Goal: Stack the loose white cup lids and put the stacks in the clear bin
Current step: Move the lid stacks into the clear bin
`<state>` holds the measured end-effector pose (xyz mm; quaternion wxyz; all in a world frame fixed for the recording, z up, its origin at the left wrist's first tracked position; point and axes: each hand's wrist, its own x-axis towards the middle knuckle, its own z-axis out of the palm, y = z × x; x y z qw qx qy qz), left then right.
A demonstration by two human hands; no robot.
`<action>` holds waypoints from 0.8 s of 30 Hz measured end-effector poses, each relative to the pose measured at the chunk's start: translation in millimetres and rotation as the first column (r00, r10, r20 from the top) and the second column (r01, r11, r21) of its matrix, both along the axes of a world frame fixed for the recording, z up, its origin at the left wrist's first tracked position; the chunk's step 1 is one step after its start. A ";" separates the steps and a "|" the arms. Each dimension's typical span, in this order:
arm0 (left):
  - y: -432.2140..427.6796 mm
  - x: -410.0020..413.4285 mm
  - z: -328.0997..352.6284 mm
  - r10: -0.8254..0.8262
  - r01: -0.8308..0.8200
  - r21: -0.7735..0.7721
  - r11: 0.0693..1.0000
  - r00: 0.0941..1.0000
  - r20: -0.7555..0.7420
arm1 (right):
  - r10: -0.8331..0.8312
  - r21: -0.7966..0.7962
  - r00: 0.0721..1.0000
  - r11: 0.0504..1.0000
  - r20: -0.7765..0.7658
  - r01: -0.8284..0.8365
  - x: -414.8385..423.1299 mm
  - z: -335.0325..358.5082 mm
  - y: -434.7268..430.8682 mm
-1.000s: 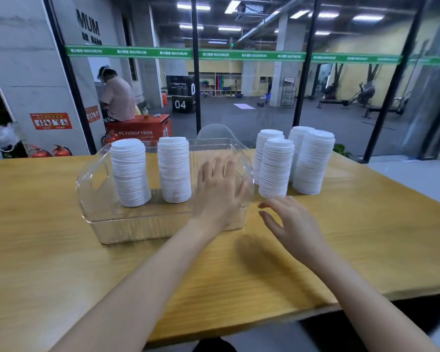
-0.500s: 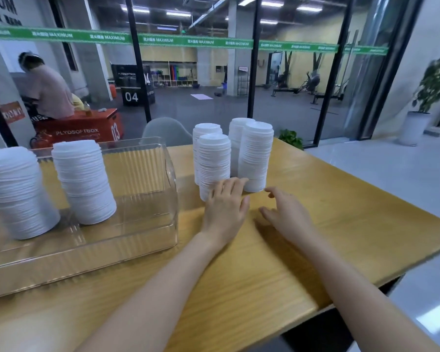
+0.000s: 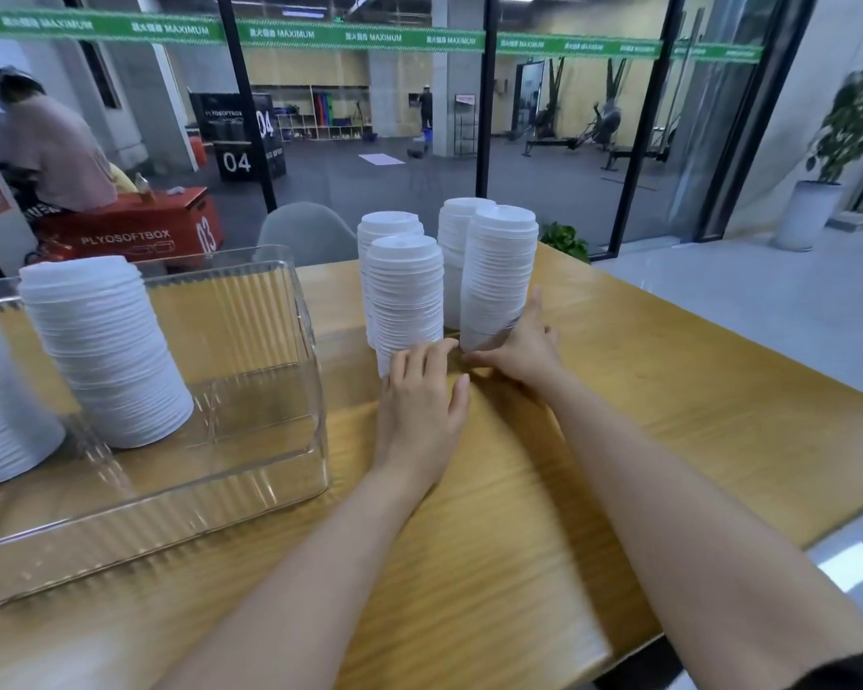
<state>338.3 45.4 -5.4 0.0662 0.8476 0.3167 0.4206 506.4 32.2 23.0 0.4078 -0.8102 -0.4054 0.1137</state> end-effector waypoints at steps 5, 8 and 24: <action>-0.2 1.3 -1.7 0.009 -0.009 -0.007 1.000 1.000 0.009 | -0.082 -0.010 0.996 0.997 0.020 0.082 -1.6 -7.1 9.8; 0.8 1.5 -3.0 0.018 -0.018 -0.007 1.000 1.000 0.007 | -0.120 -0.018 0.993 0.993 0.011 0.120 -2.2 -9.7 14.1; -1.4 -3.8 4.9 -0.017 0.027 -0.099 0.995 0.995 0.096 | -0.092 -0.025 0.995 0.995 0.045 0.093 -10.3 -12.6 -37.4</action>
